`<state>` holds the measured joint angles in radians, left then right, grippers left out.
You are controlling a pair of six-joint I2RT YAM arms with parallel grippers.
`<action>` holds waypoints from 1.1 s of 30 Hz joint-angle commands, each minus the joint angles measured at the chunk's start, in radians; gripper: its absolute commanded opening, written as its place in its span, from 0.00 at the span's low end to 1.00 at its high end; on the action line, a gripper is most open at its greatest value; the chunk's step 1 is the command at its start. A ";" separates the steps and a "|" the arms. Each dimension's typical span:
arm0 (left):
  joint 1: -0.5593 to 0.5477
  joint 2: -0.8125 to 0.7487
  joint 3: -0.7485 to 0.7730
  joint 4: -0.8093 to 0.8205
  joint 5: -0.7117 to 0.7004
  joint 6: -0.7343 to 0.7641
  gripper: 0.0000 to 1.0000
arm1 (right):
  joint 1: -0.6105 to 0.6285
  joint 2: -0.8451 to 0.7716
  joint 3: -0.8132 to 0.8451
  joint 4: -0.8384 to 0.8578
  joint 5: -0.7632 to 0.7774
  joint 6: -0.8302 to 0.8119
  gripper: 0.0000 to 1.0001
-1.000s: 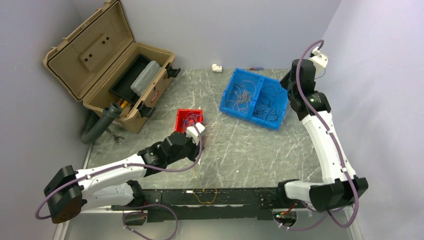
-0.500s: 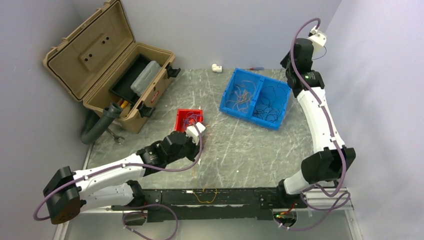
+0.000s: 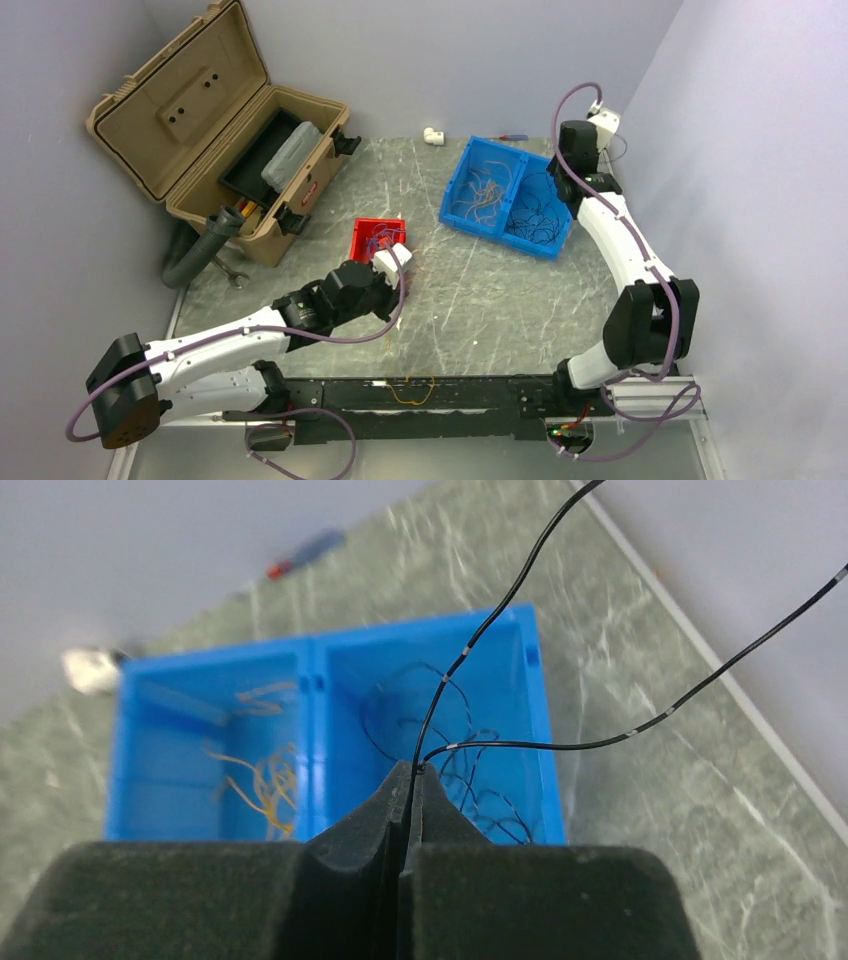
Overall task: Untangle the cables
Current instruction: Place the cable in the bin.
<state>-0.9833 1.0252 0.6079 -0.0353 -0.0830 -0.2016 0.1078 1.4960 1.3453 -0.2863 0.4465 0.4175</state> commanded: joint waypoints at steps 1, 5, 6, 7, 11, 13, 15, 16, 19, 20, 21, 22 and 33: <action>-0.001 0.001 0.037 0.011 0.017 0.020 0.00 | -0.002 0.047 -0.037 0.034 0.001 0.006 0.00; -0.001 0.002 0.032 0.014 0.018 0.022 0.00 | 0.001 0.114 -0.043 -0.015 -0.069 0.031 0.00; -0.001 0.001 0.030 0.014 0.019 0.021 0.00 | 0.001 0.128 -0.052 -0.008 -0.101 0.021 0.00; -0.002 0.000 0.028 0.016 0.018 0.021 0.00 | 0.002 0.142 -0.058 0.002 -0.143 0.005 0.00; -0.001 -0.002 0.017 0.023 0.027 0.020 0.00 | 0.001 0.270 0.024 -0.082 -0.265 -0.037 0.00; -0.001 -0.001 0.013 0.017 0.027 0.021 0.00 | 0.003 0.339 0.086 -0.154 -0.306 -0.039 0.00; -0.001 -0.005 0.010 0.011 0.021 0.022 0.00 | -0.001 0.380 0.105 -0.178 -0.373 -0.039 0.00; -0.002 -0.008 0.005 0.011 0.019 0.019 0.00 | -0.001 0.386 0.101 -0.174 -0.401 -0.026 0.00; -0.001 -0.018 -0.013 0.027 0.015 0.015 0.00 | -0.011 0.383 0.052 -0.122 -0.503 0.014 0.00; -0.001 -0.019 -0.016 0.027 0.017 0.013 0.00 | -0.016 0.380 0.036 -0.106 -0.529 0.028 0.00; -0.001 -0.018 -0.016 0.028 0.020 0.012 0.00 | -0.021 0.381 0.023 -0.092 -0.554 0.042 0.00; 0.000 -0.019 -0.015 0.026 0.020 0.011 0.00 | -0.029 0.386 0.011 -0.081 -0.577 0.061 0.00; -0.001 -0.037 -0.023 0.019 0.020 0.014 0.00 | -0.055 0.409 0.012 -0.137 -0.489 0.043 0.09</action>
<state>-0.9833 1.0080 0.5877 -0.0345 -0.0750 -0.1963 0.0505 1.9285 1.3300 -0.4004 -0.0738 0.4751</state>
